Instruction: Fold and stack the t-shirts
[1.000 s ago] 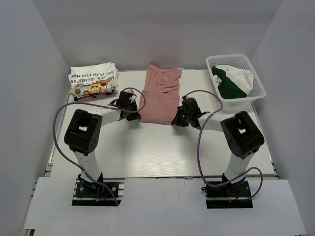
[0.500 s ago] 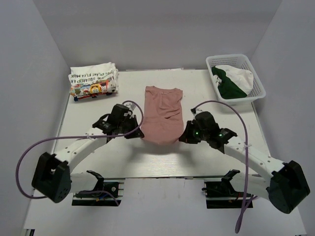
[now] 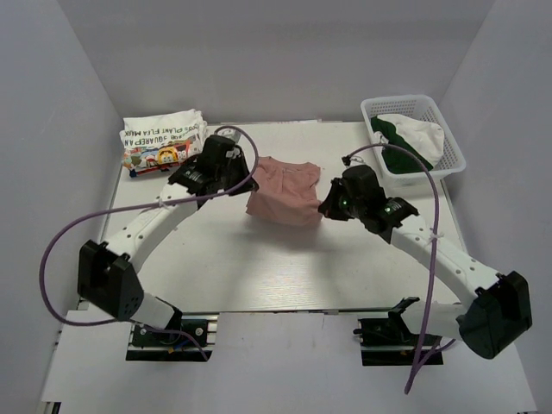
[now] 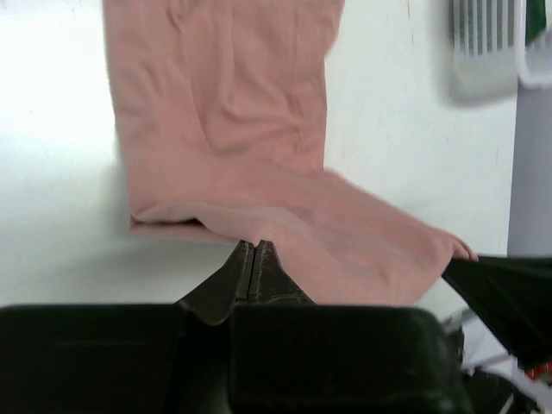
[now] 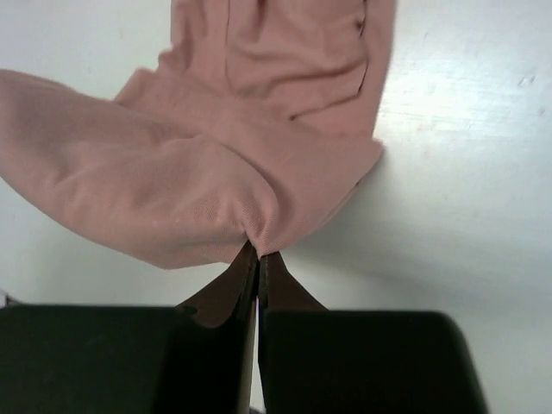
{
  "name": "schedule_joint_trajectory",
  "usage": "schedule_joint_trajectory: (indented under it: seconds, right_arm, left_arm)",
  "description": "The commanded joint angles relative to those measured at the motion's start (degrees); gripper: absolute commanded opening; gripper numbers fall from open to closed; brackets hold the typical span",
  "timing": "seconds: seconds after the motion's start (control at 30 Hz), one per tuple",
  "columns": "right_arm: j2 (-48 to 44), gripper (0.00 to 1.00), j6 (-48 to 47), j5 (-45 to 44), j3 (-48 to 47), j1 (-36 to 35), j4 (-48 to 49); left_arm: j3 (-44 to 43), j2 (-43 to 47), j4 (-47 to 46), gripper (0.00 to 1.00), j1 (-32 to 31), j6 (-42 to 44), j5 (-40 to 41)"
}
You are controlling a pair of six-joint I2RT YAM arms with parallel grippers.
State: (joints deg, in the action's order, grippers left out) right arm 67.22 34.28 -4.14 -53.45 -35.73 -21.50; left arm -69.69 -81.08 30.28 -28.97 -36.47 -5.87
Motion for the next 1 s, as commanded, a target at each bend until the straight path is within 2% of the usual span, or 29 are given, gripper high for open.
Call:
schedule_joint_trajectory:
  seconds: [0.0,0.07,0.37,0.47,0.57,0.67,0.7,0.73,0.77,0.8,0.87,0.93,0.97]
  right_arm:
    - [3.35,0.00,-2.20,-4.21,-6.31,2.49,1.63]
    - [6.60,0.00,-2.64,-4.03,-8.59,3.55,2.25]
    - [20.74,0.00,-3.69,10.36,-18.87,12.34,7.69]
    - [27.51,0.00,-5.10,12.40,-25.10,14.89,8.14]
    - [38.12,0.00,-5.20,15.21,-31.26,17.43,7.95]
    - [47.35,0.00,-4.84,15.83,-37.68,19.99,8.48]
    - [51.13,0.15,-4.93,16.35,-39.08,20.69,9.27]
    - [55.26,0.40,-6.67,18.10,-42.49,20.96,8.67]
    - [57.65,0.90,-6.77,19.16,-47.66,21.48,7.36]
    - [62.46,0.90,-7.38,20.82,-52.76,21.57,5.00]
    - [63.56,0.90,-9.84,21.54,-59.01,21.40,1.55]
    - [60.51,0.90,-11.16,20.49,-57.74,21.05,2.58]
    - [58.57,0.90,-11.52,20.49,-52.25,20.53,3.82]
  left_arm:
    - [-9.29,-3.98,1.97,0.00,0.41,0.17,6.57]
    - [-12.03,-8.03,2.85,0.00,0.93,0.70,8.23]
    - [-25.39,-21.74,4.17,0.00,5.85,2.10,11.05]
    - [-29.61,-28.59,1.19,0.00,6.47,2.10,9.66]
    - [-34.01,-36.39,-3.02,0.00,7.88,2.63,7.72]
    - [-42.33,-44.48,-7.50,0.00,8.58,3.85,6.41]
    - [-44.37,-46.69,-8.30,0.12,9.10,5.60,5.87]
    - [-46.91,-48.89,-7.79,0.32,9.11,5.62,6.39]
    - [-52.42,-51.00,-5.96,0.77,9.11,6.40,6.92]
    - [-55.61,-54.68,-3.94,1.00,9.11,6.93,6.92]
    - [-61.50,-55.94,-0.51,1.00,9.11,7.63,8.24]
    - [-58.22,-53.68,-1.71,1.00,9.11,8.25,8.24]
    - [-55.75,-51.74,-4.07,1.00,9.11,8.26,8.24]
